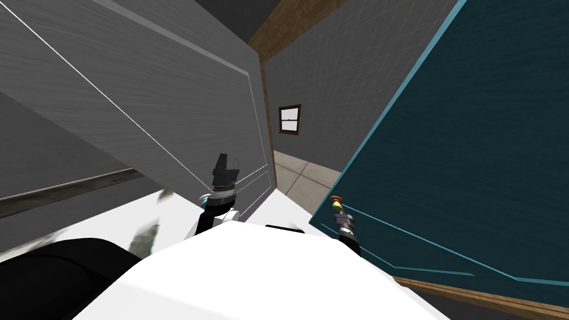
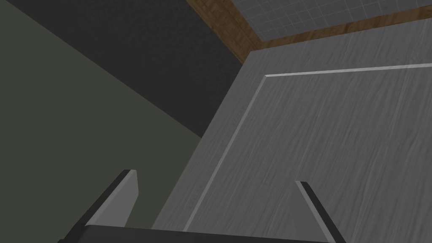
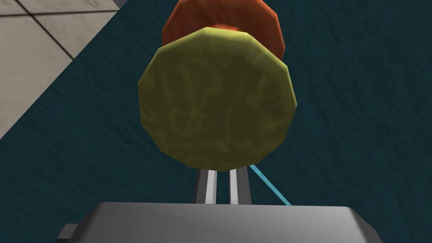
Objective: Pull the door open
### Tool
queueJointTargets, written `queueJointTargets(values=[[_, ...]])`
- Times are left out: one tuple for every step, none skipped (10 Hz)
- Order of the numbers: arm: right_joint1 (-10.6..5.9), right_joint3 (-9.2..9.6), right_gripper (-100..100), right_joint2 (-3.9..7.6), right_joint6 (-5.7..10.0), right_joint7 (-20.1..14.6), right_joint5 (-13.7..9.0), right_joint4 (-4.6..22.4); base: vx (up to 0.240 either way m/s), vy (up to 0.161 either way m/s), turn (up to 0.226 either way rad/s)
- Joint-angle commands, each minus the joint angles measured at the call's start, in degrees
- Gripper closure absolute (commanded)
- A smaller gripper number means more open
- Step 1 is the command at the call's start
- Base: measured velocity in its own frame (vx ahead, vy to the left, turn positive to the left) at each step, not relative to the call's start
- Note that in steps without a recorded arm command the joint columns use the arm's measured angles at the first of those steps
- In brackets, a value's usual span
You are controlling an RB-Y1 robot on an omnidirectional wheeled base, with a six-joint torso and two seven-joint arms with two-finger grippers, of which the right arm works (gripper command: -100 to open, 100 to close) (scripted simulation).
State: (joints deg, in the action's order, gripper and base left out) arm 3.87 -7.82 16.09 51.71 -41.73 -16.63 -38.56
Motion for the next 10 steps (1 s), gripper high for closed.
queueJointTargets(values=[[-1.10,0.11,100,0.14,0.55,-2.86,-1.05,-0.56,-0.060,-0.001,0.087],[-1.30,0.28,100,0.08,0.22,-4.61,-1.96,-0.55,-0.102,-0.026,0.149],[-1.30,0.28,100,0.08,0.22,-5.28,-1.96,-0.55,-0.075,-0.027,0.057],[-1.49,0.43,100,0.03,-0.09,-7.16,-2.79,-0.55,-0.050,-0.012,0.092],[-1.49,0.43,100,0.03,-0.09,-7.55,-2.79,-0.55,-0.043,-0.001,0.041],[-0.68,0.66,-100,-0.87,-1.47,-8.44,-3.39,-0.64,-0.062,-0.021,-0.024],[-0.82,0.90,-100,-1.54,-1.85,-10.24,-4.15,-1.26,-0.093,-0.032,-0.022],[-0.91,1.05,-100,-1.93,-2.08,-11.30,-4.60,-1.62,-0.126,-0.007,0.054],[-1.00,1.22,-100,-2.39,-2.33,-12.51,-5.11,-2.03,-0.117,0.027,0.055],[-1.10,1.39,-100,-2.86,-2.60,-13.78,-5.65,-2.46,-0.111,0.019,0.022]])
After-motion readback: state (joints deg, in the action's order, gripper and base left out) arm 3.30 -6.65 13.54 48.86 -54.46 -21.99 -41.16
